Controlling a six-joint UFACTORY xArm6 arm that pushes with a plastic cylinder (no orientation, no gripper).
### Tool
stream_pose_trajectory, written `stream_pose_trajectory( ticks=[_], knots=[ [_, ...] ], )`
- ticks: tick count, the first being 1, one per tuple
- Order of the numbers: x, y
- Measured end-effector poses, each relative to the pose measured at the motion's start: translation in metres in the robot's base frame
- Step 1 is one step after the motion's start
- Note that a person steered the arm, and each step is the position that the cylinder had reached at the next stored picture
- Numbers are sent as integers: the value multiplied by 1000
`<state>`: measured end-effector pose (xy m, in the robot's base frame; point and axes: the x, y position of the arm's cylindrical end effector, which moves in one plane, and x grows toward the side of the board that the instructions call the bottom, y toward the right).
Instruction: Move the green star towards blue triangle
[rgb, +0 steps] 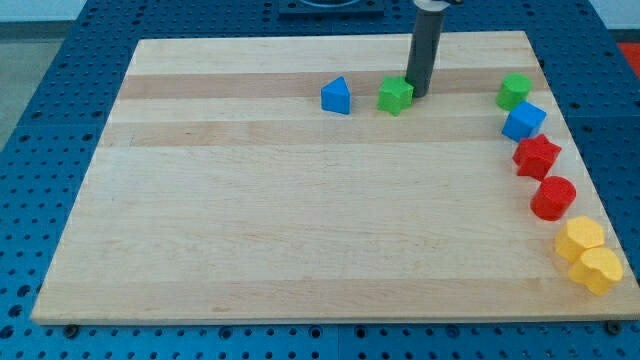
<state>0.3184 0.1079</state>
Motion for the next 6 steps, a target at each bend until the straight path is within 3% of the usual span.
stream_pose_trajectory(
  ticks=[4,6],
  knots=[
    [24,6],
    [25,-26]
  ],
)
